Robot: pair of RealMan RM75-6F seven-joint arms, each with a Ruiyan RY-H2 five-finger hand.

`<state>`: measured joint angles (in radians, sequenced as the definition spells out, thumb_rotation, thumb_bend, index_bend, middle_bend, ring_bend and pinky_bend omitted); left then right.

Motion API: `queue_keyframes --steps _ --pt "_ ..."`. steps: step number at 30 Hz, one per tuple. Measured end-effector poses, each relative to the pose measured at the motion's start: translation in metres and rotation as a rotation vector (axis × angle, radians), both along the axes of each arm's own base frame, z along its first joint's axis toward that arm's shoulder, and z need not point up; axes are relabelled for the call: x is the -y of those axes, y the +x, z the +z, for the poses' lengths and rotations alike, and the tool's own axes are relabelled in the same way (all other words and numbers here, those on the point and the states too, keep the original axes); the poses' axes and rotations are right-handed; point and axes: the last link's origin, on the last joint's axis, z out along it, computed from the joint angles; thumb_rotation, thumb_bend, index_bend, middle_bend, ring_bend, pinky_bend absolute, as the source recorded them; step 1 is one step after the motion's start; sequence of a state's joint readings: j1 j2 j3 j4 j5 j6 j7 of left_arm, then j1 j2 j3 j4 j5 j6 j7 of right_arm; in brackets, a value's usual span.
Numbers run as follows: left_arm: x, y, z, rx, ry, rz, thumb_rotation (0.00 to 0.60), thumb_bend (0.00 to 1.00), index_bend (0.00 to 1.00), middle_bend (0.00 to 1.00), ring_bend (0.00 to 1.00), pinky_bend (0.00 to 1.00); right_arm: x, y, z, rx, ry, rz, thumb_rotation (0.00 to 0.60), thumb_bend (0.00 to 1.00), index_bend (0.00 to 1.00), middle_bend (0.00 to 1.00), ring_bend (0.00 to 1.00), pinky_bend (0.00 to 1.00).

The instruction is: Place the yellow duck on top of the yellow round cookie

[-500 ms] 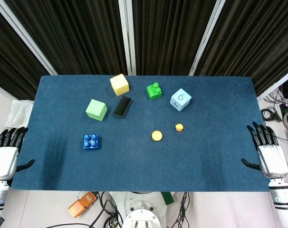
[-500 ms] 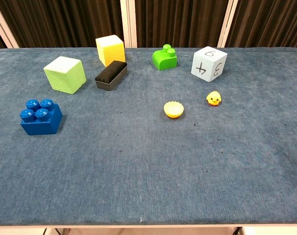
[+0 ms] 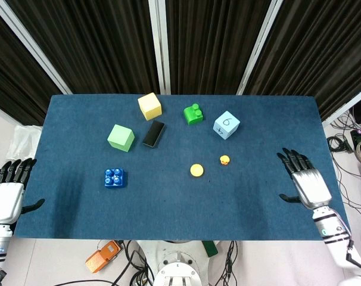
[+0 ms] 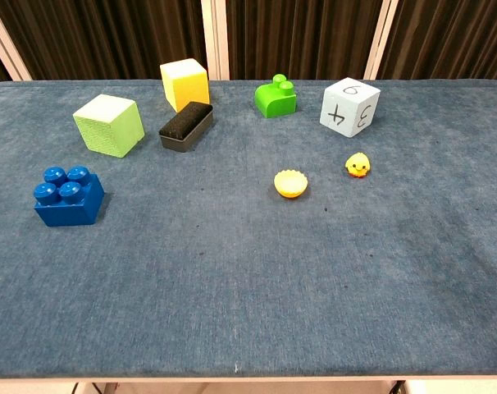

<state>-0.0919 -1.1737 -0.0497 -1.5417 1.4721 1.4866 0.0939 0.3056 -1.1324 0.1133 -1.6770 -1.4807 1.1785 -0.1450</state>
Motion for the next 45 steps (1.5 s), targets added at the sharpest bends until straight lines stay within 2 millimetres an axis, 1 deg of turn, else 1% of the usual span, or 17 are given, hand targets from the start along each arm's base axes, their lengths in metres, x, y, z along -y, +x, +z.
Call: queue_keyframes --steps 2,5,6,9,12,15,16,18,21,24,34,38,40,45 --pt "0.001 0.000 0.000 0.001 0.000 0.002 0.600 0.02 0.07 0.07 0.04 0.00 0.016 0.008 -0.011 -0.009 0.044 0.001 0.600 0.07 0.06 0.06 0.01 0.20" --pt "0.003 -0.002 -0.001 0.003 0.001 0.010 0.600 0.02 0.07 0.07 0.04 0.00 0.045 0.026 -0.035 -0.021 0.115 -0.001 0.600 0.11 0.12 0.07 0.03 0.21" --pt "0.004 -0.004 -0.001 0.003 0.000 0.016 0.600 0.02 0.07 0.07 0.04 0.00 0.056 0.033 -0.047 -0.022 0.137 -0.004 0.600 0.12 0.14 0.08 0.03 0.22" --pt "0.006 -0.006 -0.001 0.002 0.001 0.027 0.600 0.02 0.07 0.07 0.04 0.00 0.081 0.047 -0.073 -0.033 0.167 -0.007 0.600 0.15 0.19 0.09 0.04 0.22" --pt "0.008 -0.009 0.000 0.005 0.006 0.039 0.600 0.02 0.07 0.07 0.04 0.00 0.100 0.055 -0.094 -0.053 0.187 -0.014 0.600 0.20 0.26 0.09 0.05 0.23" --pt "0.009 -0.011 0.000 0.005 0.009 0.045 0.600 0.02 0.07 0.07 0.04 0.00 0.112 0.061 -0.113 -0.069 0.205 -0.021 0.600 0.25 0.34 0.10 0.06 0.24" --pt "0.009 -0.012 0.000 0.006 0.010 0.046 0.600 0.02 0.07 0.07 0.04 0.00 0.115 0.062 -0.118 -0.072 0.209 -0.022 0.600 0.27 0.38 0.11 0.07 0.24" --pt "0.010 -0.012 0.000 0.006 0.011 0.049 0.600 0.02 0.07 0.07 0.04 0.00 0.119 0.064 -0.127 -0.077 0.217 -0.026 0.600 0.28 0.42 0.11 0.08 0.25" --pt "0.011 -0.014 0.000 0.006 0.012 0.055 0.600 0.02 0.07 0.07 0.04 0.00 0.125 0.066 -0.137 -0.079 0.222 -0.028 0.600 0.30 0.44 0.12 0.08 0.25" --pt "0.012 -0.015 0.000 0.007 0.013 0.061 0.600 0.02 0.07 0.07 0.04 0.00 0.130 0.068 -0.143 -0.077 0.221 -0.032 0.600 0.31 0.46 0.13 0.09 0.25" --pt "0.012 -0.018 0.000 0.011 0.017 0.070 0.600 0.02 0.07 0.07 0.04 0.00 0.137 0.070 -0.154 -0.065 0.222 -0.036 0.600 0.37 0.51 0.16 0.11 0.25" --pt "0.013 -0.020 0.000 0.012 0.017 0.076 0.600 0.02 0.07 0.07 0.04 0.00 0.140 0.070 -0.158 -0.070 0.219 -0.033 0.600 0.42 0.58 0.18 0.13 0.25" --pt "0.013 -0.021 -0.001 0.012 0.017 0.080 0.600 0.02 0.07 0.07 0.04 0.00 0.140 0.070 -0.160 -0.071 0.215 -0.033 0.600 0.45 0.62 0.19 0.14 0.26" --pt "0.015 -0.023 0.000 0.014 0.021 0.086 0.600 0.02 0.07 0.07 0.04 0.00 0.140 0.072 -0.160 -0.057 0.201 -0.024 0.600 0.48 0.66 0.19 0.15 0.26"
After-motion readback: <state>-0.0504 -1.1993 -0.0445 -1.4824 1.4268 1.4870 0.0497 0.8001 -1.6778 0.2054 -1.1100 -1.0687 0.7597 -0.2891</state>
